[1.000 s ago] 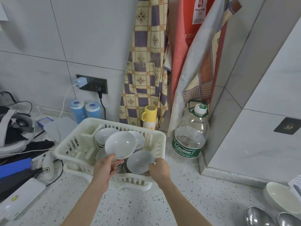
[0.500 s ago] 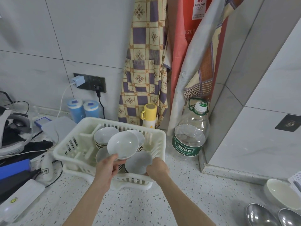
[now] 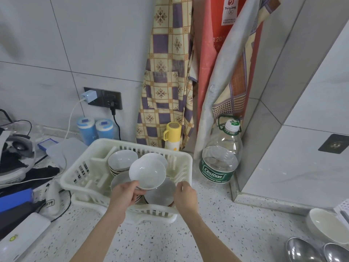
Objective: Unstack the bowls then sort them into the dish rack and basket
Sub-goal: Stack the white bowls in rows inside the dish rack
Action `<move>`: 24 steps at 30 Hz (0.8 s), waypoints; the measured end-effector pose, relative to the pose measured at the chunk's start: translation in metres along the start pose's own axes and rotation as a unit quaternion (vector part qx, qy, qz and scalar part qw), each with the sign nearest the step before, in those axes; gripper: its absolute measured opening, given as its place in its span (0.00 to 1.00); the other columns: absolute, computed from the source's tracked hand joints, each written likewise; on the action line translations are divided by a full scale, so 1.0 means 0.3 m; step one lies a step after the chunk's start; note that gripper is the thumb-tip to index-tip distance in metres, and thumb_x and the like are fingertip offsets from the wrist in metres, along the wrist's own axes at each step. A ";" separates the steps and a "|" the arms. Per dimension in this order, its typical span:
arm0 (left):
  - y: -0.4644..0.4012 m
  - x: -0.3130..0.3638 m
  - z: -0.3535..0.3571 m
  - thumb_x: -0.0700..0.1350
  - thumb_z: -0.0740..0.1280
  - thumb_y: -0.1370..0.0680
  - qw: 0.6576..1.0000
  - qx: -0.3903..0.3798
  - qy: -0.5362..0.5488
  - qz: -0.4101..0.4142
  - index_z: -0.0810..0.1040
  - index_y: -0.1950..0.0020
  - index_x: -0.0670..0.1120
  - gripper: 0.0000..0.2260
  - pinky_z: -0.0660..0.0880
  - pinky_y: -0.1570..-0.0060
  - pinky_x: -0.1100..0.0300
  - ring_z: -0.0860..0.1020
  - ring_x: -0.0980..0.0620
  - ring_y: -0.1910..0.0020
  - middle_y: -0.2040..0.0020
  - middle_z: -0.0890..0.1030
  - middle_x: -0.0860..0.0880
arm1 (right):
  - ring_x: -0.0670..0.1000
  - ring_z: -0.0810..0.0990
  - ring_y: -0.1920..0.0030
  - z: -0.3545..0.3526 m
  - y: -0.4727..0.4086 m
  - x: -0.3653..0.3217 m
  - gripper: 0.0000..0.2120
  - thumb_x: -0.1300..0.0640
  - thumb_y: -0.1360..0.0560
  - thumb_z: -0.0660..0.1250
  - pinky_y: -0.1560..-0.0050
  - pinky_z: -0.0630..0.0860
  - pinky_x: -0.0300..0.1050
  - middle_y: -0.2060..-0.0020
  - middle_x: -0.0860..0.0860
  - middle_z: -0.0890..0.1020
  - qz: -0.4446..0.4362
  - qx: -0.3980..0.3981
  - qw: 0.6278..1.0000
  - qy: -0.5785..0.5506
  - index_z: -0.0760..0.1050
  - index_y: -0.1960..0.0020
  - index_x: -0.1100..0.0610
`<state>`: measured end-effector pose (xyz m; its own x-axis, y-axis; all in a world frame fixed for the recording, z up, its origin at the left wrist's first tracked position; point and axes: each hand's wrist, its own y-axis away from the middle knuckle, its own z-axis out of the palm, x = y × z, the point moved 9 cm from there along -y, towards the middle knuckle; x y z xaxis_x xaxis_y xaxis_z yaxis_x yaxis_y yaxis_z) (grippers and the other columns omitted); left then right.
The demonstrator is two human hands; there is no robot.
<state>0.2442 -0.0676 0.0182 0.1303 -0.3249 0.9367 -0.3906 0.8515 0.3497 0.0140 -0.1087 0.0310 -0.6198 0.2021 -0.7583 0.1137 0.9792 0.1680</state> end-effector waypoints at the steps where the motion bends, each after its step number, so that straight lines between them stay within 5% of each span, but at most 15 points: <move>1: 0.003 0.007 0.003 0.43 0.66 0.23 1.000 0.002 -0.009 0.001 0.82 0.58 0.40 0.09 0.74 0.67 0.61 0.67 0.53 0.72 0.68 0.85 0.44 | 0.50 0.75 0.66 -0.007 0.003 0.008 0.13 0.54 0.19 0.53 0.64 0.71 0.44 0.65 0.52 0.77 0.005 0.002 0.998 -0.059 0.71 0.57 0.56; 6: 0.021 0.017 0.044 0.43 0.64 0.24 0.998 -0.017 -0.058 -0.004 0.81 0.59 0.37 0.11 0.72 0.69 0.62 0.67 0.53 0.72 0.66 0.86 0.41 | 0.50 0.80 0.51 0.005 0.009 0.024 0.15 0.43 0.20 0.56 0.55 0.73 0.41 0.54 0.50 0.82 0.011 -0.048 0.984 -0.169 0.76 0.46 0.51; 10: 0.020 0.004 0.079 0.43 0.63 0.25 0.994 -0.031 -0.108 -0.012 0.80 0.60 0.34 0.13 0.67 0.73 0.62 0.67 0.53 0.74 0.67 0.85 0.40 | 0.40 0.77 0.63 0.003 0.004 0.014 0.12 0.50 0.22 0.60 0.67 0.69 0.33 0.63 0.44 0.80 -0.004 -0.050 0.993 -0.109 0.76 0.42 0.52; 13: 0.016 -0.011 0.097 0.44 0.63 0.25 0.989 -0.044 -0.141 -0.017 0.76 0.64 0.39 0.11 0.67 0.70 0.61 0.66 0.54 0.76 0.67 0.85 0.39 | 0.42 0.71 0.72 0.006 0.005 0.016 0.14 0.59 0.24 0.58 0.75 0.64 0.32 0.70 0.45 0.76 -0.007 -0.050 0.997 -0.059 0.75 0.41 0.56; 16: 0.007 -0.023 0.104 0.46 0.63 0.25 0.984 -0.055 -0.171 -0.016 0.77 0.61 0.39 0.11 0.66 0.71 0.62 0.67 0.56 0.79 0.68 0.85 0.42 | 0.45 0.71 0.70 0.011 0.001 0.022 0.16 0.61 0.25 0.57 0.72 0.65 0.35 0.65 0.49 0.77 0.002 -0.055 0.997 -0.047 0.74 0.39 0.56; 20: 0.005 -0.009 0.110 0.46 0.64 0.22 0.979 -0.068 -0.191 0.008 0.72 0.43 0.51 0.08 0.66 0.72 0.60 0.73 0.58 0.78 0.67 0.86 0.46 | 0.50 0.74 0.64 0.009 0.002 0.028 0.14 0.62 0.25 0.57 0.64 0.72 0.42 0.59 0.53 0.79 0.015 -0.047 0.998 -0.048 0.76 0.42 0.61; 24: -0.001 0.025 0.102 0.43 0.67 0.23 0.961 -0.048 -0.259 0.081 0.77 0.47 0.47 0.06 0.73 0.66 0.60 0.83 0.55 0.69 0.70 0.85 0.50 | 0.47 0.73 0.66 0.007 0.002 0.026 0.13 0.63 0.25 0.57 0.67 0.70 0.39 0.60 0.52 0.77 0.007 -0.043 0.999 -0.029 0.76 0.44 0.61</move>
<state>0.2174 -0.0829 0.0247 -0.4070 -0.3245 0.8539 -0.2786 0.9343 0.2222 0.0108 -0.1065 0.0238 -0.5731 0.2187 -0.7898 0.0535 0.9716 0.2303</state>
